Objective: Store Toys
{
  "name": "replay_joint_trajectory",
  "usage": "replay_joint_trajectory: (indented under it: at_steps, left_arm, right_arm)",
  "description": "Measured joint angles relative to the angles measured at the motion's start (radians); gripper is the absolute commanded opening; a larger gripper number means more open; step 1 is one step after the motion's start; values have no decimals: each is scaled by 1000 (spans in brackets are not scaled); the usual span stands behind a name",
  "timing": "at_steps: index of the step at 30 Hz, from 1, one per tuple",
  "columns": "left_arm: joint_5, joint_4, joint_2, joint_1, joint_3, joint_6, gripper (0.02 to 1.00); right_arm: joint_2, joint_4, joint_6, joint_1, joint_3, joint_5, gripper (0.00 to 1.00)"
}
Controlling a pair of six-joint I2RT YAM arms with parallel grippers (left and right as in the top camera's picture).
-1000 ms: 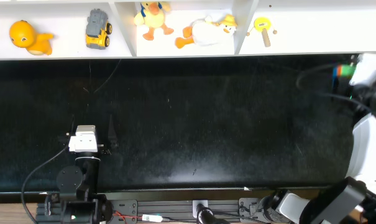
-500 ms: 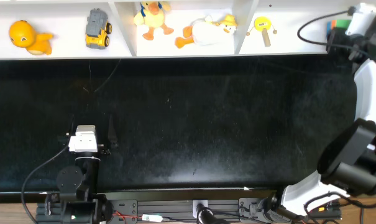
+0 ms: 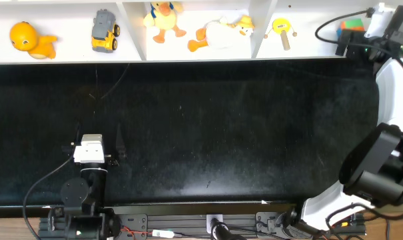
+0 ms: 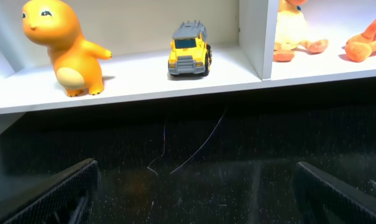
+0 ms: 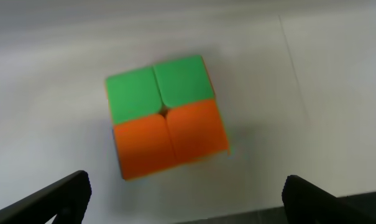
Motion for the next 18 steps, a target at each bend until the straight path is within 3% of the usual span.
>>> replay_joint_trajectory:
  at_steps: [11,18]
  left_arm:
    - [0,0,-2,0,0,0,998]
    - [0,0,-2,0,0,0,998]
  right_arm:
    - [-640,182,29,40,-752,78,998]
    - [-1097,398,84,308,-1165,91,996]
